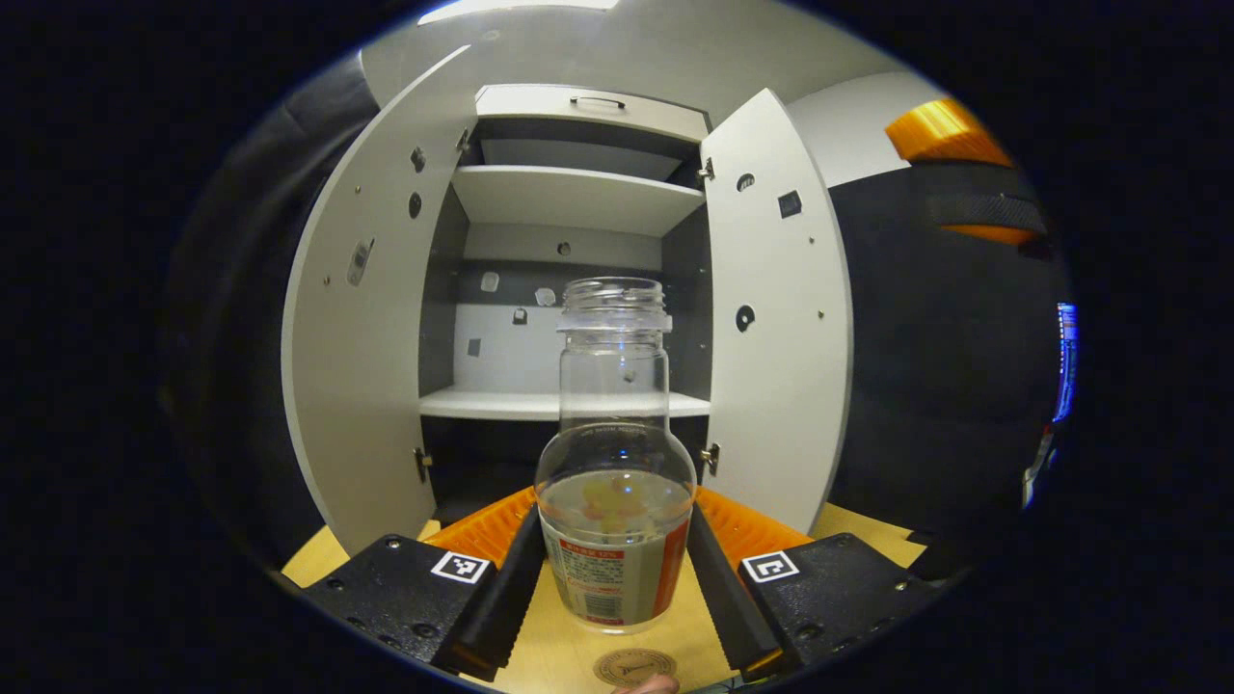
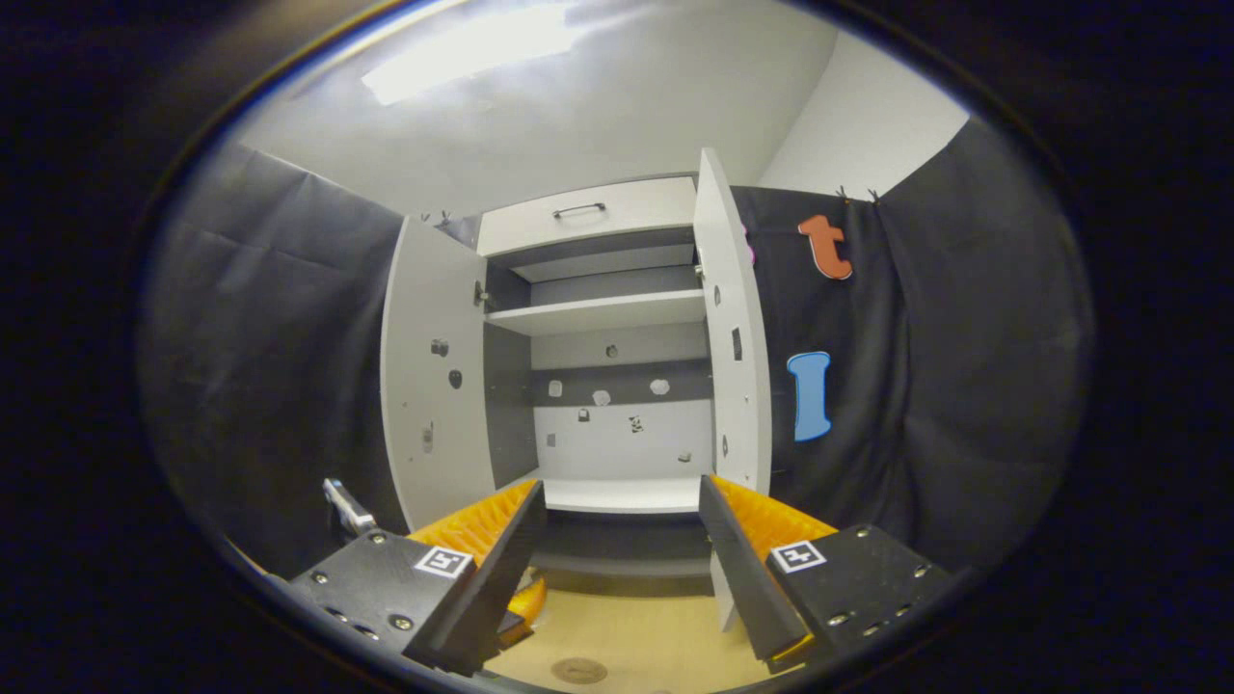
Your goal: Grasp the bottle in the cabinet with the left hand and place it on the coaster, then close the right door with the right hand and the left door with the left hand.
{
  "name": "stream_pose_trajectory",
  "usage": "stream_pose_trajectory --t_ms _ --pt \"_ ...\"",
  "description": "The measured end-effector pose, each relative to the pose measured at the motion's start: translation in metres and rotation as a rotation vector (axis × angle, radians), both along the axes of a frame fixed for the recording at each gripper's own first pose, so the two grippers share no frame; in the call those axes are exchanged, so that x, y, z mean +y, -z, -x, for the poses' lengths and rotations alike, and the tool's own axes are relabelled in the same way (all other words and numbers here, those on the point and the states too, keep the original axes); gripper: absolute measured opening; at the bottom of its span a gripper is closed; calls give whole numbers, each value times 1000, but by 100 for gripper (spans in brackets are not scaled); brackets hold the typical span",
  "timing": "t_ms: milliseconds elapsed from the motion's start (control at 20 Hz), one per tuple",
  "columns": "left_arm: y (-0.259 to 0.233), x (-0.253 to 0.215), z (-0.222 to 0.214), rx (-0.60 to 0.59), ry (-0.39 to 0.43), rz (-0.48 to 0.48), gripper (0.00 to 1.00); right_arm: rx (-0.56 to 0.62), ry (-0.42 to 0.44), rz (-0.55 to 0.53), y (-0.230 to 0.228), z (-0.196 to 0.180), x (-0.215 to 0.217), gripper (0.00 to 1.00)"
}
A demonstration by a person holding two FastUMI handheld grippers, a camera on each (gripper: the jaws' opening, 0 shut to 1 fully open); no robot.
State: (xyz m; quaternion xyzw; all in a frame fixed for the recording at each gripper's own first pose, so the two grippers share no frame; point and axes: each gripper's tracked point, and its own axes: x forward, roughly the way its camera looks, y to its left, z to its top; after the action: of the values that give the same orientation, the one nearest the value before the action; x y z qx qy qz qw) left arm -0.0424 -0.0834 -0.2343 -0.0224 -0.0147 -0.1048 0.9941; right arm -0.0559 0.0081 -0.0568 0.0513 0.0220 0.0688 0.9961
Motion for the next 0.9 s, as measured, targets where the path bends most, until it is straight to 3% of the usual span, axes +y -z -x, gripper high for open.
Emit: stream_pose_trajectory --t_ms 250,450,700,900 --pt "75 -11 16 70 47 -110 80 8 22 -39 7 -8 0 96" --pt "127 -19 19 126 116 -97 80 -7 18 -70 14 -33 14 96" --pt "169 -33 -4 93 245 -126 81 32 10 -110 30 -70 32 94" --pt "206 -41 -14 156 308 -99 81 50 -6 -124 40 -105 52 98"
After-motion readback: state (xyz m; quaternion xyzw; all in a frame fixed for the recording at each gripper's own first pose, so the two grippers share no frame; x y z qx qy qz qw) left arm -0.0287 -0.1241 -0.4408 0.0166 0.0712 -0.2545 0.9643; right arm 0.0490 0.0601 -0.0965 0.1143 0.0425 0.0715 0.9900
